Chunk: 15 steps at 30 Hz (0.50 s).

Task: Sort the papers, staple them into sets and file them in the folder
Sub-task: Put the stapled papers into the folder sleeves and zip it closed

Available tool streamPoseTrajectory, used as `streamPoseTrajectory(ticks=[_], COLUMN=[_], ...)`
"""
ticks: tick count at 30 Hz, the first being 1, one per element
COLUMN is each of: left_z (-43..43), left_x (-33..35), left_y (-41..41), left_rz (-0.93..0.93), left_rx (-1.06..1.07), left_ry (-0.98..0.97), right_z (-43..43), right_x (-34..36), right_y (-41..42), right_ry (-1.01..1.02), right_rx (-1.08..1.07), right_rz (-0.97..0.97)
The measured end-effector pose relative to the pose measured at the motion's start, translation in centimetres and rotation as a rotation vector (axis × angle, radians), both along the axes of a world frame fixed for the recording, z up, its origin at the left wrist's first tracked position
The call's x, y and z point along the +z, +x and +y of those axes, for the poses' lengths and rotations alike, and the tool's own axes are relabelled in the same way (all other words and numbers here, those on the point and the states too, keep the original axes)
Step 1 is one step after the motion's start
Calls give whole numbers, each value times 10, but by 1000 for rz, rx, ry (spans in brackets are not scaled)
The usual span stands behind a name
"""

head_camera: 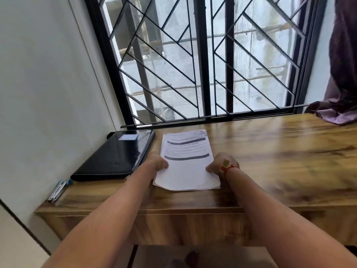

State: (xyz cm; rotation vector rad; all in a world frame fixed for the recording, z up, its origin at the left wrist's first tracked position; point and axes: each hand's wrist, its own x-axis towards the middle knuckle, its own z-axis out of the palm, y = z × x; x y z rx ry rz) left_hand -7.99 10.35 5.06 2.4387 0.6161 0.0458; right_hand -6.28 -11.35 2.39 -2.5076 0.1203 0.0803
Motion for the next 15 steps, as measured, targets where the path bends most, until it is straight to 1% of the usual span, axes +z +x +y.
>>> streamPoseTrajectory(ticks=[8,12,15], left_z=[0,-4,-17], left_x=[-7,-9,-12], left_y=[-10,-11,-8], left_rz=[42,21,8], left_rx=[-49,-35,-52], left_ry=[191,180,115], right_z=[-2,-8,-24], right_x=[2,-2,0], right_y=[8,12,12], right_ry=[232,269,239], right_rx=[9,-5,-49], right_rz=[42,34,15])
